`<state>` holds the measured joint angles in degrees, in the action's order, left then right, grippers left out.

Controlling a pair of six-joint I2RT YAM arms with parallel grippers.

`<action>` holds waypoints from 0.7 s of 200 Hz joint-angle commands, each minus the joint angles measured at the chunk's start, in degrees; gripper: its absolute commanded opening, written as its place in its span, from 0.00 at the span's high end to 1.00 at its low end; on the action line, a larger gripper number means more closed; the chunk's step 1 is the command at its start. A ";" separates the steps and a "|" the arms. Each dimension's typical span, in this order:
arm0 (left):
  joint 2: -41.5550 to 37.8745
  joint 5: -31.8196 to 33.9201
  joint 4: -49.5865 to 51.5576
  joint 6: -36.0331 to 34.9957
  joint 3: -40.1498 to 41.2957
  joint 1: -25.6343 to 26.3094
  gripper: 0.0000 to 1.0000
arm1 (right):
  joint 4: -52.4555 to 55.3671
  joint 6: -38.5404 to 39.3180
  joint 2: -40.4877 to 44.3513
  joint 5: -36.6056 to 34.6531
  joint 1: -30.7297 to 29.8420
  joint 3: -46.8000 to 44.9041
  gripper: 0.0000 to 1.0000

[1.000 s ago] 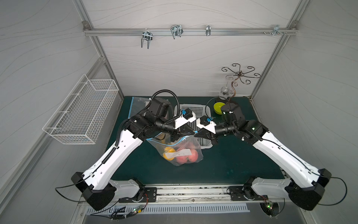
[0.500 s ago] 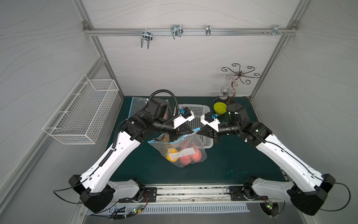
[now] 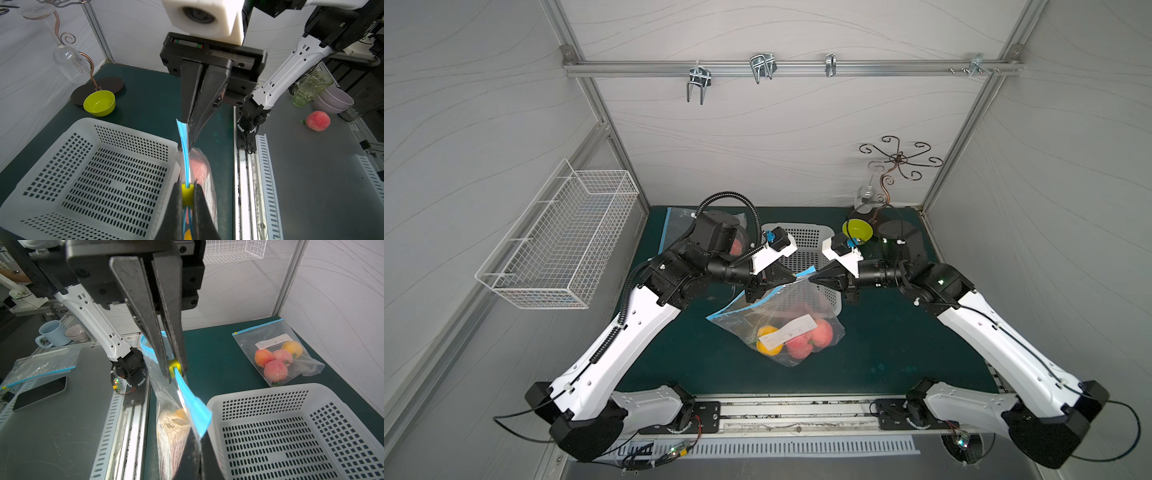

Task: Place the peach in a zip-top bag and seal the zipper
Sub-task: Zip the zipper on the zipper food storage bag.

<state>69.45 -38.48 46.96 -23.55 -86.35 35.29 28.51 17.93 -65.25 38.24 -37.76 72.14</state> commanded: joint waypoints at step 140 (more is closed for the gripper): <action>-1.35 -8.47 3.18 3.69 -0.14 -2.05 1.00 | 3.70 0.91 0.54 16.22 4.73 1.56 0.65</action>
<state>68.03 -44.12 50.52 -19.92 -85.56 33.41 30.83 18.37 -64.29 50.92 -33.12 71.53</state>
